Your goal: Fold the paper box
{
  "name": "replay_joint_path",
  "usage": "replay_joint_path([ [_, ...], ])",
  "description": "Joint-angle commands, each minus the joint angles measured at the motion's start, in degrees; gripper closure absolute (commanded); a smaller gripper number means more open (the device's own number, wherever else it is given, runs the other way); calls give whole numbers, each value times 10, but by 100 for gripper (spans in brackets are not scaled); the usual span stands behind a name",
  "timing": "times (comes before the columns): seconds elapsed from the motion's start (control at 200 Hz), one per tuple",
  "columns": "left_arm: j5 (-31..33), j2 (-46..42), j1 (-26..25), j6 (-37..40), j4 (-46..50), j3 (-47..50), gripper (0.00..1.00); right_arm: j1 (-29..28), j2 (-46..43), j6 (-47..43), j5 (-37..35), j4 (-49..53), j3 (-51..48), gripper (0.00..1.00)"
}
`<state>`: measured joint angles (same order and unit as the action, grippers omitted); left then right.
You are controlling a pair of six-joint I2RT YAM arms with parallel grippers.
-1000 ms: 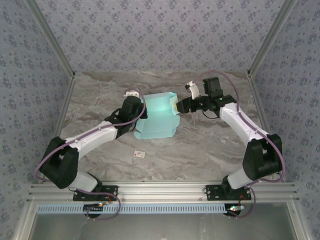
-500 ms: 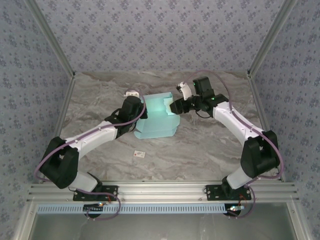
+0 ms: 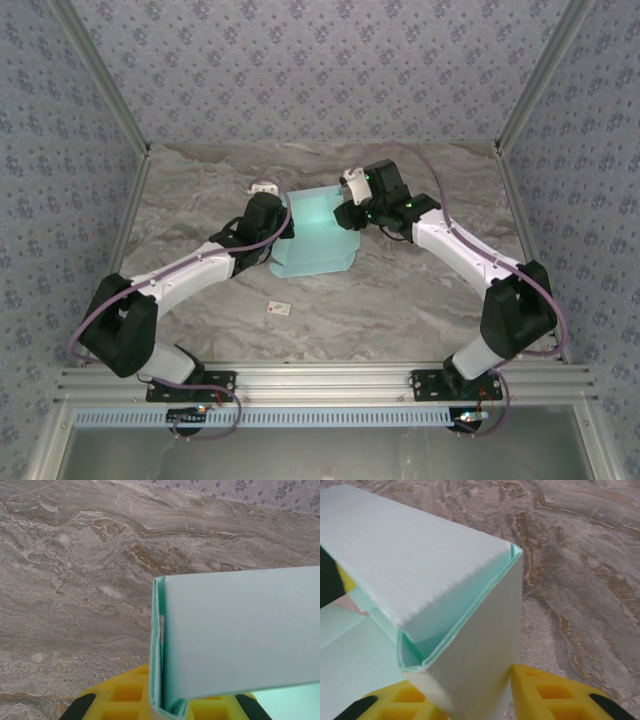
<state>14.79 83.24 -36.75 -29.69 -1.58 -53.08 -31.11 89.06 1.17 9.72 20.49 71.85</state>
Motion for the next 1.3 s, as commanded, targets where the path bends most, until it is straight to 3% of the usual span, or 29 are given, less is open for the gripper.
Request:
replay_joint_path([
  [0.0, -21, -19, -7, -5, -18, 0, 100, -19, 9, 27, -73, -21, 22, 67],
  [0.535, -20, -20, -9, -5, -20, 5, 100, -117, 105, 159, -439, 108, 133, 86],
  [0.984, -17, -17, -9, -5, -21, 4, 100, -140, 127, 214, -552, 176, 156, 89],
  [1.294, -18, -17, -9, -5, -21, 3, 100, -140, 151, 237, -588, 218, 179, 90],
])
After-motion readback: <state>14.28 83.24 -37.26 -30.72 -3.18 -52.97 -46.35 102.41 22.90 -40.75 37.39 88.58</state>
